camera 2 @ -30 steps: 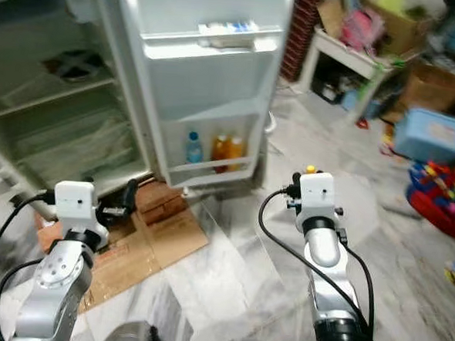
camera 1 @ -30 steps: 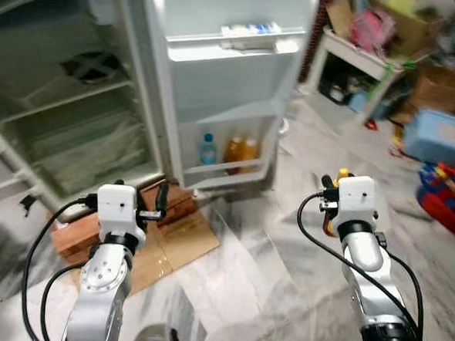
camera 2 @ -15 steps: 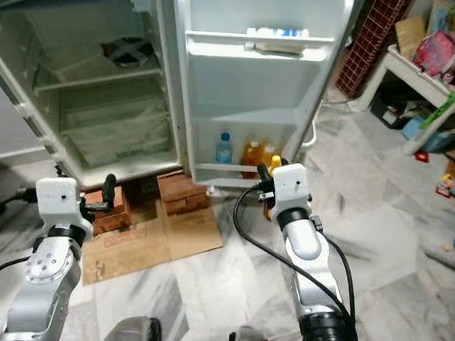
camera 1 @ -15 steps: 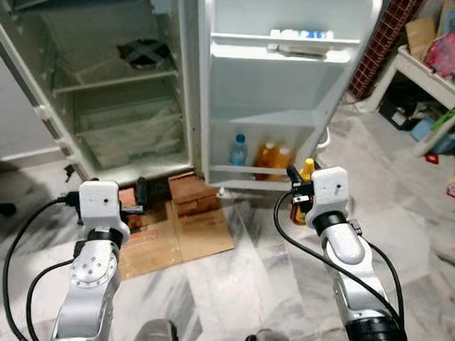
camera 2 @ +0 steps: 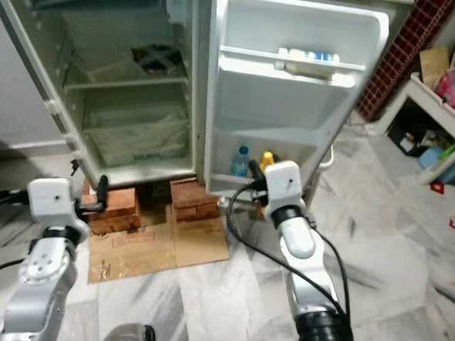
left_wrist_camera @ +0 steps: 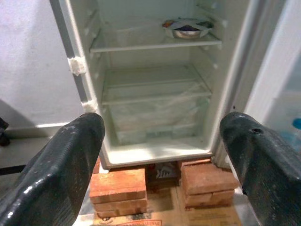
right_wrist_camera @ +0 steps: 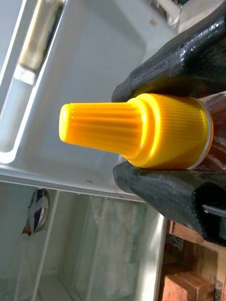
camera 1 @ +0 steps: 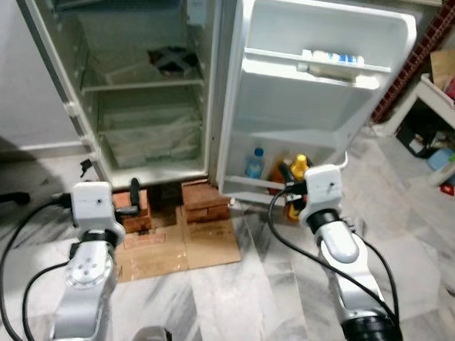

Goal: Restocking fridge

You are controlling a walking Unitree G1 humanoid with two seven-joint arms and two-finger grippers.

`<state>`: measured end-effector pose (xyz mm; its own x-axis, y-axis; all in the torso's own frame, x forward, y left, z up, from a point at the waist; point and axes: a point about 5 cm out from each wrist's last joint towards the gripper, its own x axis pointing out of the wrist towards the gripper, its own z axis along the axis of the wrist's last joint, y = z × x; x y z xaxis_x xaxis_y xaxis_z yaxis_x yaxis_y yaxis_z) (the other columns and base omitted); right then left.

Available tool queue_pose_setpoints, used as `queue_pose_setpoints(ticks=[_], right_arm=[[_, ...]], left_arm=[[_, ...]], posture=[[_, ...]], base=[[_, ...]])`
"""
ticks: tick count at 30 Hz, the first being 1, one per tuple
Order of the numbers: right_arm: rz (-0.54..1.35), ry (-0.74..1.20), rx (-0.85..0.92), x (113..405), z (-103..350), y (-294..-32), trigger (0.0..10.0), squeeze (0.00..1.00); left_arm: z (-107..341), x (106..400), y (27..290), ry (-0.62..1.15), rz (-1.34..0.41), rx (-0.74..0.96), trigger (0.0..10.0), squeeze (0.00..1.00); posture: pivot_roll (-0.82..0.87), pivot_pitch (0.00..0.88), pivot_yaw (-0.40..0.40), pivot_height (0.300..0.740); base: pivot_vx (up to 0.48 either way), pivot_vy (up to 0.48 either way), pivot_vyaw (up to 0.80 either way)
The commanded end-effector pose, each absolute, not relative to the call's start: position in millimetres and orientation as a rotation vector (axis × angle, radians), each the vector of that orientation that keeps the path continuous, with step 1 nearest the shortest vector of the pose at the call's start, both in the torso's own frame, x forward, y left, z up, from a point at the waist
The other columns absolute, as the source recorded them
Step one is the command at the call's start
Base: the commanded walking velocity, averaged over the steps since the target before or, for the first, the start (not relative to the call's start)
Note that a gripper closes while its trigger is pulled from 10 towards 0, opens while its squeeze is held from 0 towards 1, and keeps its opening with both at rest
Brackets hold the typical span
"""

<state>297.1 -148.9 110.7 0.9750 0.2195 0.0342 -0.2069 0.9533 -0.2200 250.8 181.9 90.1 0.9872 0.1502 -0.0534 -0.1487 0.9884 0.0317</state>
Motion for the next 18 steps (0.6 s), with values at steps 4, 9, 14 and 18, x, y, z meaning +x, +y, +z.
queue_pose_setpoints(ticks=[4,9,14,18], right_arm=[[0.232,-0.138,-0.195,304.1,128.6,-142.0,10.0,0.00],[0.265,-0.146,-0.193,301.6,127.8,-133.2,10.0,0.00],[0.267,-0.146,-0.186,301.2,127.5,-131.3,10.0,0.00],[0.271,-0.148,-0.184,301.9,127.8,-131.1,10.0,0.00]], left_arm=[[88.0,250.7,186.5,0.065,0.157,0.032,10.0,0.00],[88.2,250.7,186.2,0.068,0.162,0.022,10.0,0.00],[88.2,251.1,186.5,0.073,0.165,0.026,10.0,0.00],[88.1,251.5,185.5,0.074,0.164,0.024,10.0,0.00]], posture=[[0.02,0.086,-0.026,0.740],[0.03,0.085,-0.025,0.740],[0.02,0.084,-0.020,0.740],[0.02,0.084,-0.019,0.740]], base=[[0.480,0.000,0.00],[0.447,0.000,0.00],[0.389,0.280,0.00],[0.357,0.296,0.00]])
